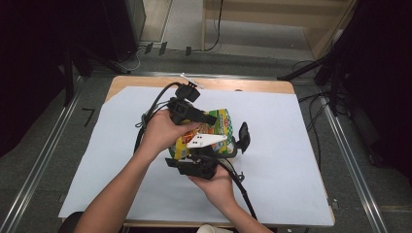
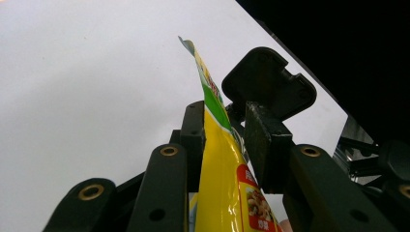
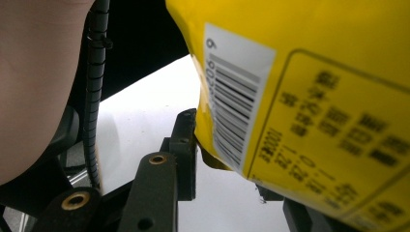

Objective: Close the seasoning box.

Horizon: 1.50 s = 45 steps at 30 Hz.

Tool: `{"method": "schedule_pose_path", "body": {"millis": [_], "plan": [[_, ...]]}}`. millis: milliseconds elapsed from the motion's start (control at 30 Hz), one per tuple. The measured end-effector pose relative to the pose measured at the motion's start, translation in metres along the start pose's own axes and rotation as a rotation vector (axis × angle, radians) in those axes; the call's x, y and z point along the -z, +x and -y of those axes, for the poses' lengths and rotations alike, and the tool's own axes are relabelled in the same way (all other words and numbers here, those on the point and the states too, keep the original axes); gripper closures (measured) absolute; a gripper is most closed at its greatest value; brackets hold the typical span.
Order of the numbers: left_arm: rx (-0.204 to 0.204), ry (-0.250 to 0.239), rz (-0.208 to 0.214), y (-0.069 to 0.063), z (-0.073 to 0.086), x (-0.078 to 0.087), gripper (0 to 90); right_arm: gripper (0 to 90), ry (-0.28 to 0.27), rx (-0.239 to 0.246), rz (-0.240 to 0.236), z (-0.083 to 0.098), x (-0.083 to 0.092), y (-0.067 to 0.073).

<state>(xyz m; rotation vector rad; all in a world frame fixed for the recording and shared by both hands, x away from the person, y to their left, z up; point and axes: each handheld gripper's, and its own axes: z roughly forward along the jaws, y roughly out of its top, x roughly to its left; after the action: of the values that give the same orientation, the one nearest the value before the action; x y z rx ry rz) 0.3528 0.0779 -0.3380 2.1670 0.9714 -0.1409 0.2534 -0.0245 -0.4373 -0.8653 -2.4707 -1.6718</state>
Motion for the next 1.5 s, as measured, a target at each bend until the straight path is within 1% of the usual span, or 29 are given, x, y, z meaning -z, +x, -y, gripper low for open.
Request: {"method": "schedule_pose_path", "body": {"millis": [133, 167, 200, 233, 267, 300, 367, 467, 567, 667, 800, 833, 967, 1000, 1067, 1100, 1233, 1400, 1500], "plan": [[-0.004, 0.002, -0.006, -0.0013, 0.0002, 0.0009, 70.9, 67.9, -0.002, -0.002, -0.002, -0.0004, 0.0001, 0.0009], [-0.006, 0.006, -0.011, -0.0029, 0.0001, 0.0009, 70.7, 67.8, 0.000, -0.019, -0.014, -0.0003, -0.0001, 0.0011], [-0.006, 0.006, -0.011, -0.0029, 0.0001, 0.0009, 70.3, 67.8, 0.000, -0.019, -0.014, -0.0003, -0.0001, 0.0011], [-0.013, 0.008, -0.021, -0.0054, -0.0002, 0.0009, 70.0, 67.8, -0.010, -0.070, -0.050, -0.0007, 0.0001, -0.0002], [-0.013, 0.008, -0.021, -0.0054, -0.0002, 0.0009, 69.9, 67.8, -0.010, -0.070, -0.050, -0.0007, 0.0001, -0.0002], [-0.020, 0.001, -0.020, -0.0068, -0.0003, 0.0007, 69.9, 68.0, -0.016, -0.090, -0.061, -0.0011, 0.0009, -0.0009], [-0.016, 0.004, -0.021, -0.0065, -0.0002, -0.0004, 70.1, 68.0, -0.015, -0.072, -0.050, -0.0005, 0.0013, -0.0011], [-0.021, 0.011, -0.022, -0.0041, 0.0001, -0.0021, 70.7, 67.9, -0.006, -0.059, -0.037, 0.0008, 0.0005, -0.0016], [-0.009, 0.012, -0.022, -0.0014, 0.0007, -0.0043, 71.0, 67.8, -0.001, -0.044, -0.021, 0.0018, -0.0002, -0.0027], [-0.011, 0.010, -0.015, 0.0000, 0.0006, -0.0054, 71.1, 67.8, 0.002, -0.046, -0.017, 0.0022, -0.0004, -0.0033], [-0.010, 0.007, -0.016, -0.0007, 0.0003, -0.0054, 71.1, 67.8, 0.004, -0.041, -0.011, 0.0020, -0.0001, -0.0035], [-0.011, 0.003, -0.017, -0.0014, 0.0003, -0.0048, 71.1, 67.8, 0.005, -0.030, -0.005, 0.0017, 0.0004, -0.0033], [-0.011, -0.004, -0.017, -0.0025, 0.0002, -0.0030, 71.1, 67.6, 0.002, -0.017, -0.004, 0.0007, 0.0014, -0.0018], [-0.010, 0.002, -0.027, -0.0038, 0.0003, -0.0025, 71.1, 67.5, 0.004, -0.012, -0.001, 0.0005, 0.0014, -0.0014], [-0.018, 0.005, -0.031, -0.0046, 0.0005, -0.0022, 71.1, 67.3, 0.007, -0.003, 0.002, 0.0005, 0.0011, 0.0001], [-0.019, 0.005, -0.040, -0.0067, 0.0006, -0.0017, 71.1, 67.2, 0.008, 0.003, 0.006, 0.0006, 0.0009, 0.0013], [-0.018, 0.014, -0.046, -0.0053, 0.0006, -0.0016, 71.1, 67.0, 0.015, 0.021, 0.015, 0.0003, 0.0004, 0.0038], [-0.012, 0.014, -0.040, -0.0028, 0.0017, -0.0018, 70.9, 66.8, 0.015, 0.039, 0.014, 0.0023, -0.0013, 0.0027], [-0.011, 0.017, -0.021, -0.0018, 0.0033, -0.0008, 70.6, 66.7, 0.009, 0.037, 0.007, 0.0040, -0.0024, 0.0017]]}}
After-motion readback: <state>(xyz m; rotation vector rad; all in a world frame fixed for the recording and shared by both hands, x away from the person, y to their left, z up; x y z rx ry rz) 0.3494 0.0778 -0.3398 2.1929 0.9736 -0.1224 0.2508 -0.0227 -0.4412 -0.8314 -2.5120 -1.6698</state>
